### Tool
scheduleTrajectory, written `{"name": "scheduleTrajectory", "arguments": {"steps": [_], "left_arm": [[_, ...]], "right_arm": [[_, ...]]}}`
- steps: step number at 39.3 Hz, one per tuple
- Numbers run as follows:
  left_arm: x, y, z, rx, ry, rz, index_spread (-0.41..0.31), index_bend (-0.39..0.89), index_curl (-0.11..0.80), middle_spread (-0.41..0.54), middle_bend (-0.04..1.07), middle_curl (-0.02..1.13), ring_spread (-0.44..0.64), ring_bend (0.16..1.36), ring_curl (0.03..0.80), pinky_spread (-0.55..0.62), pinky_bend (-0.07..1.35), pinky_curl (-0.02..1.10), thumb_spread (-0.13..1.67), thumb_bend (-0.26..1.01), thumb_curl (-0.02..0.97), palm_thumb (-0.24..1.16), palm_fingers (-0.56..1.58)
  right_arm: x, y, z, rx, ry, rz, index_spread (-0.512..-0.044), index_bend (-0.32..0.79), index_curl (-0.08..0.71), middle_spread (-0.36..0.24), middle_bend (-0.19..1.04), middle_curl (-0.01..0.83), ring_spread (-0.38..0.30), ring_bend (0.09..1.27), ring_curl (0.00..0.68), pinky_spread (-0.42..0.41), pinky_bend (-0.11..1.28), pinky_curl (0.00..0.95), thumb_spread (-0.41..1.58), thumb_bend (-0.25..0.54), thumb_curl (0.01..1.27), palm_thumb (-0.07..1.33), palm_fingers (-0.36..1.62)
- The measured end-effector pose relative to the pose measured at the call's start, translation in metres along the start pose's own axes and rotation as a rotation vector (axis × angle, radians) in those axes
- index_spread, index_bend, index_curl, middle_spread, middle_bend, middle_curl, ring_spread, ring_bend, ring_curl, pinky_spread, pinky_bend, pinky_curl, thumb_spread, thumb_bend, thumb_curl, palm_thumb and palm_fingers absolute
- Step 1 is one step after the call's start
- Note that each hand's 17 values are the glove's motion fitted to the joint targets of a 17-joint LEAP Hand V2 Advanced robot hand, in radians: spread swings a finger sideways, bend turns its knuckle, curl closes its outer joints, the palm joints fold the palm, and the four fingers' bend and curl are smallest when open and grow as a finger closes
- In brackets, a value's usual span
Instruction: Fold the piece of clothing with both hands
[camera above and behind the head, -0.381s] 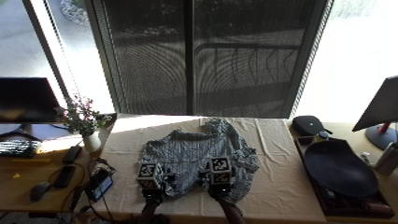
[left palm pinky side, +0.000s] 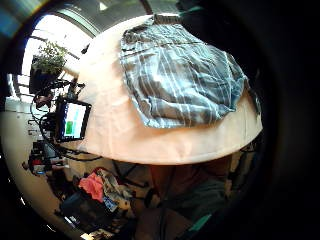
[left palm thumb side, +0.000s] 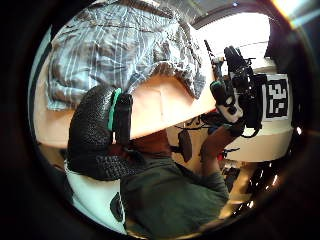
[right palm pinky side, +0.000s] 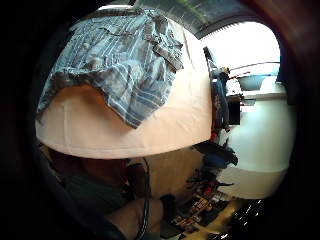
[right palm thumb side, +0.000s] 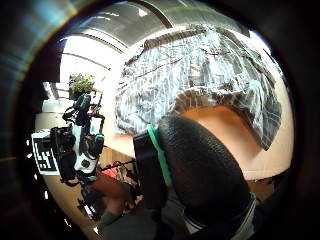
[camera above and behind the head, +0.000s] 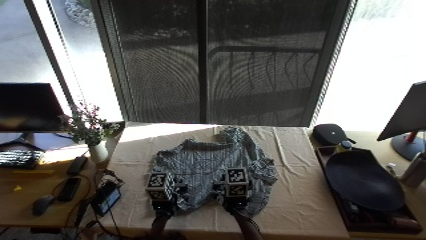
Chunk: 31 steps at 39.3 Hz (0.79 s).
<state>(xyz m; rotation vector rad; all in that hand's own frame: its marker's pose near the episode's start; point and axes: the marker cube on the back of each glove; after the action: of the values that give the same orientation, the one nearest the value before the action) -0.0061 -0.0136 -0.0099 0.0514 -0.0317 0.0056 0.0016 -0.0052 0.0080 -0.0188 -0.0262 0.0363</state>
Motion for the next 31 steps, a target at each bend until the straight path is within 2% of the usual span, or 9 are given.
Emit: {"name": "scheduleTrajectory", "arguments": {"steps": [3,15,21,25,31], "left_arm": [[0.005,0.007,0.006,-0.067,0.05,0.006,-0.101,0.15,0.178,0.049,0.18,0.19,0.26,0.48,0.199,0.33,0.54,0.19,1.1,0.14,0.187,0.33,0.29],[0.005,0.012,0.0,-0.073,0.07,0.018,-0.105,0.15,0.229,0.052,0.19,0.25,0.28,0.51,0.227,0.36,0.57,0.21,1.18,0.09,0.242,0.35,0.26],[0.008,0.013,0.004,-0.082,0.052,0.021,-0.106,0.15,0.245,0.052,0.19,0.27,0.28,0.52,0.237,0.37,0.58,0.22,1.16,0.04,0.264,0.35,0.25],[0.009,0.012,0.017,-0.119,0.043,0.018,-0.104,0.14,0.252,0.057,0.19,0.28,0.29,0.53,0.243,0.37,0.58,0.23,1.14,0.01,0.277,0.34,0.24],[0.008,-0.009,0.064,-0.173,0.011,0.028,-0.098,0.12,0.253,0.062,0.2,0.3,0.29,0.54,0.252,0.36,0.6,0.24,1.1,-0.02,0.294,0.34,0.24]], "right_arm": [[0.001,0.001,0.0,-0.004,0.01,-0.01,-0.407,0.19,0.21,0.01,0.16,0.123,0.14,0.17,0.032,0.238,0.62,0.254,1.12,0.08,0.13,0.22,-0.05],[0.0,0.008,-0.008,-0.039,0.029,-0.082,-0.423,0.17,0.26,0.011,0.16,0.164,0.155,0.18,0.059,0.251,0.63,0.287,1.19,0.032,0.19,0.24,-0.06],[0.02,0.009,-0.002,-0.074,0.072,-0.077,-0.424,0.15,0.264,0.016,0.16,0.177,0.165,0.18,0.074,0.248,0.65,0.305,1.17,0.013,0.22,0.28,-0.06],[0.043,-0.001,0.02,-0.092,0.099,-0.026,-0.422,0.14,0.26,0.02,0.16,0.183,0.169,0.19,0.087,0.246,0.68,0.317,1.14,0.002,0.24,0.31,-0.06],[0.074,-0.007,0.048,-0.174,0.091,0.042,-0.416,0.12,0.253,0.022,0.16,0.191,0.177,0.2,0.106,0.239,0.71,0.332,1.11,-0.013,0.27,0.34,-0.07]]}}
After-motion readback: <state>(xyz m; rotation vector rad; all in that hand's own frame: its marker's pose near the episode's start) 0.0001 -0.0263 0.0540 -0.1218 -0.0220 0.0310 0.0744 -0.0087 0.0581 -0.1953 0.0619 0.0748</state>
